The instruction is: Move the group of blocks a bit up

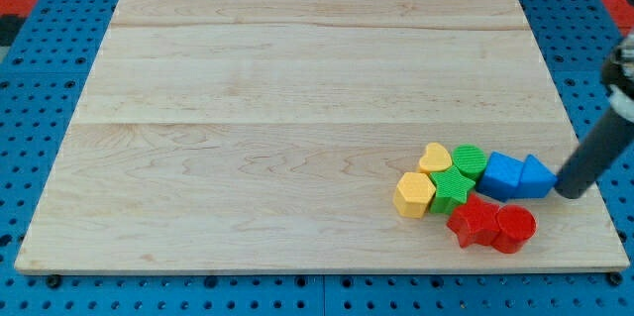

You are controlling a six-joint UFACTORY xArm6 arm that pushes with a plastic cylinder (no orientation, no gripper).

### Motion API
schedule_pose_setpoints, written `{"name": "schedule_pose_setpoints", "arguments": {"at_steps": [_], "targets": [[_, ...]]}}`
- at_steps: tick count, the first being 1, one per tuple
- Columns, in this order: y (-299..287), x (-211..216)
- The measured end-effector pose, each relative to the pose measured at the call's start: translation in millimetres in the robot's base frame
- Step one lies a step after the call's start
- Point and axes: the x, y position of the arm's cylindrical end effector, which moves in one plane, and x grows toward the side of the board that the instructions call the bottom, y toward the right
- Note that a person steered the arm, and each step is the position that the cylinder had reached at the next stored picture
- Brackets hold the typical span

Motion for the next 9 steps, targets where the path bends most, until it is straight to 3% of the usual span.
{"name": "schedule_pose_setpoints", "arguments": {"at_steps": [1, 2, 3, 4, 5, 7, 9], "targets": [[-44.3, -2.0], [-50.8, -2.0], [15.1, 6.5], [37.4, 46.1], [24.0, 81.0], [-83.3, 79.1], [-116.8, 62.7]]}}
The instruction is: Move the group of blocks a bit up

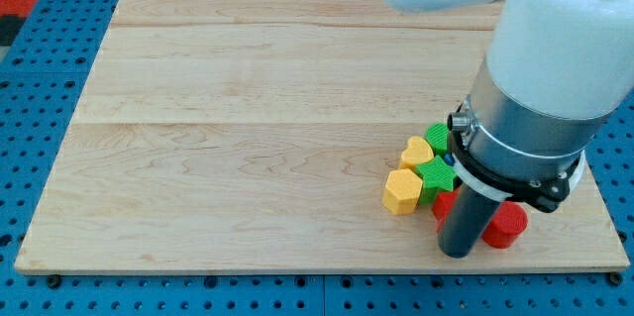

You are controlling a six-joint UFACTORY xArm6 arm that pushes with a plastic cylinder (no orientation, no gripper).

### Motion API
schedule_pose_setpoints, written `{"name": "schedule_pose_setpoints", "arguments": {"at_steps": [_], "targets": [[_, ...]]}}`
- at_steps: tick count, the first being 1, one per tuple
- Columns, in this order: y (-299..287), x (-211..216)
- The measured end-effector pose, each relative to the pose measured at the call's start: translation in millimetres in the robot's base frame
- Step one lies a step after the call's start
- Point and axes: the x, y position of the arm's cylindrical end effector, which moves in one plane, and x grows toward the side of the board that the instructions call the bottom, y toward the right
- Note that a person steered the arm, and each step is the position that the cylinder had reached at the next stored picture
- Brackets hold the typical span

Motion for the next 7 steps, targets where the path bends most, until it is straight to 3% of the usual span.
{"name": "schedule_pose_setpoints", "arguments": {"at_steps": [1, 3, 4, 6, 7], "targets": [[-0.3, 17.9], [80.8, 17.4], [76.9, 15.3], [-5.8, -21.1], [-7.5, -13.7]]}}
